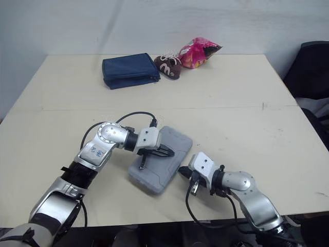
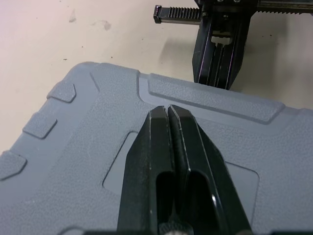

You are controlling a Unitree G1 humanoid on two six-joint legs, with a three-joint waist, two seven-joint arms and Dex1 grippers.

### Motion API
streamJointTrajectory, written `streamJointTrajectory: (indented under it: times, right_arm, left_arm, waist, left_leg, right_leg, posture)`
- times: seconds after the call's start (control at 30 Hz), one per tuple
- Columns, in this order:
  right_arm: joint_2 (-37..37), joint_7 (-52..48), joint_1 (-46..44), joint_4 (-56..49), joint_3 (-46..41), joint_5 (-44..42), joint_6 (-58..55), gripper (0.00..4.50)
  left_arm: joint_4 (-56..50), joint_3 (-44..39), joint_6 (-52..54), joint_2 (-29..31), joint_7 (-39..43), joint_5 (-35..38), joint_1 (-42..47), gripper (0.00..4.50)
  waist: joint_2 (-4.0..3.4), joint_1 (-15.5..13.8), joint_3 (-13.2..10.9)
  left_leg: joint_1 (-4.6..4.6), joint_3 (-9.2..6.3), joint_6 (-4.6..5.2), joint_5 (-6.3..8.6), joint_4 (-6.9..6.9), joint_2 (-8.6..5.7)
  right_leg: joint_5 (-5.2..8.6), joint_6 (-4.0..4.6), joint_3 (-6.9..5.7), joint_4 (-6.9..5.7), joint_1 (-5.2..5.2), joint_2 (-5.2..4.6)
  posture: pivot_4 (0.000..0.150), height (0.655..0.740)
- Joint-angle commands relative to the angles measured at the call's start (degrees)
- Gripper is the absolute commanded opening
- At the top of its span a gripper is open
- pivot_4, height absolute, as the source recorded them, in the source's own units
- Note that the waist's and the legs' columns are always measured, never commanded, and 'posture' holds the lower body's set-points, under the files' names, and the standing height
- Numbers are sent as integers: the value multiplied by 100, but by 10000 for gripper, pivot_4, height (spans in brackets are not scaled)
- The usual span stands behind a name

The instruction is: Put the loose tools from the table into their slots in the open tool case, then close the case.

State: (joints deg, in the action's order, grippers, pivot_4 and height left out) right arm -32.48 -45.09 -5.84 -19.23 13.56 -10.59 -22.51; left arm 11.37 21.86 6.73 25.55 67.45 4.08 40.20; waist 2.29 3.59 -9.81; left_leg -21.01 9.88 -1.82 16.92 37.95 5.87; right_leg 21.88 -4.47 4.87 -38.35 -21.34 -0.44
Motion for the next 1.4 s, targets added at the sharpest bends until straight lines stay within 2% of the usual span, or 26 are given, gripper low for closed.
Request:
streamJointTrajectory:
  times: [0.03, 0.23, 0.33, 0.43, 0.57, 0.7, 0.83, 0.87, 0.93, 0.97, 1.1, 1.17, 1.2, 1.27, 1.4]
  right_arm:
    - [278, 64, -329, 16, 90, -11, 145, 0]
    - [577, -168, -453, 483, 227, -93, 134, 0]
    - [638, -243, -587, 629, 250, -62, 145, 0]
    - [676, -335, -670, 593, 205, -177, 101, 0]
    - [181, -609, -450, 72, -113, -244, 173, 0]
    - [-411, -909, -169, -375, -565, -431, 216, 0]
    - [-1194, -1604, 597, -735, -1841, -1174, 522, 0]
    - [-1334, -1743, 750, -782, -2107, -1434, 392, 0]
    - [-1536, -1855, 1016, -816, -2670, -1762, 298, 6516]
    - [-1666, -2002, 1166, -761, -2924, -1777, 444, 9408]
    - [-1867, -2349, 1484, -311, -3635, -1527, 1377, 29496]
    - [-2034, -2611, 1569, 184, -3846, -1077, 2368, 37838]
    - [-2059, -2649, 1559, 356, -3879, -942, 2701, 44042]
    - [-1993, -2596, 1440, 542, -3893, -974, 2972, 44625]
    - [-2026, -2522, 1330, 726, -3857, -1082, 2936, 44625]
  left_arm:
    - [375, 533, 173, 79, 111, -505, -315, 532]
    - [696, 567, 81, -38, 27, -547, -359, 532]
    - [777, 564, 65, -52, 23, -545, -390, 532]
    - [782, 522, 28, -30, 11, -523, -457, 532]
    - [457, -76, -348, -82, 187, 181, -611, 532]
    - [88, -626, -738, 73, 461, 742, -788, 532]
    - [-762, -1723, -105, 762, 538, 1734, -1302, 532]
    - [-925, -1922, 28, 943, 485, 1835, -1435, 2880]
    - [-1206, -2297, 350, 1360, 353, 1949, -1749, 8227]
    - [-1246, -2549, 448, 1528, 206, 1973, -1899, 12579]
    - [-1100, -3242, 421, 2095, -192, 1715, -2533, 31448]
    - [-818, -3655, 73, 2325, -210, 1600, -3050, 38746]
    - [-730, -3783, -189, 2374, -305, 1476, -3245, 44259]
    - [-674, -3916, -635, 2343, -630, 1234, -3445, 44722]
    - [-906, -4103, -595, 2171, -879, 1381, -3862, 44722]
  waist:
    - [14, 18, 12]
    - [18, 120, 79]
    - [33, 130, 104]
    - [56, 133, 127]
    - [40, 129, 123]
    - [4, 109, 109]
    - [-24, 114, 44]
    - [-24, 118, 29]
    - [-21, 121, 1]
    - [-21, 116, -7]
    - [-12, 101, -29]
    - [-9, 116, -35]
    - [-9, 124, -38]
    - [-4, 122, -46]
    - [-11, 92, -62]
  left_leg:
    - [3, 1, -1, 0, 0, 2]
    - [15, 0, -4, -1, -10, 6]
    - [103, 2, -7, 5, -53, 3]
    - [130, 3, -13, 8, -90, 6]
    - [146, 5, -21, 15, -100, 28]
    - [83, 4, -26, 17, -93, 32]
    - [68, 6, -25, 18, -93, 33]
    - [63, 5, -25, 18, -94, 35]
    - [59, 4, -24, 19, -96, 36]
    - [56, 2, -24, 19, -96, 36]
    - [58, 0, -13, 25, -91, 26]
    - [58, 0, -11, 26, -90, 26]
    - [59, 5, -8, 28, -93, 24]
    - [60, 9, -5, 30, -99, 24]
    - [58, 9, -3, 33, -99, 23]
  right_leg:
    - [-1, 2, 1, -1, 1, 1]
    - [-2, 8, -1, 8, 14, 4]
    - [-1, 16, 0, 49, 102, -1]
    - [-1, 30, 0, 61, 120, -3]
    - [5, 40, -1, 65, 132, -5]
    - [6, 40, -5, 67, 72, -3]
    - [12, 30, -3, 82, 64, -2]
    - [13, 30, -3, 84, 60, 0]
    - [14, 28, -3, 87, 58, -1]
    - [14, 28, -4, 89, 57, -2]
    - [14, 18, -5, 98, 68, -13]
    - [12, 15, -5, 104, 70, -15]
    - [11, 14, -5, 109, 70, -18]
    - [11, 14, -6, 123, 70, -20]
    - [9, 14, -7, 126, 71, -27]
  posture:
    - [1500, 7400]
    - [1500, 7400]
    - [1500, 7400]
    - [1500, 7400]
    - [1500, 7400]
    - [1500, 7400]
    - [1500, 7400]
    - [1500, 7400]
    - [1500, 7400]
    - [1500, 7400]
    - [1500, 7400]
    - [1500, 7400]
    - [1500, 7400]
    - [1500, 7400]
    - [1500, 7400]
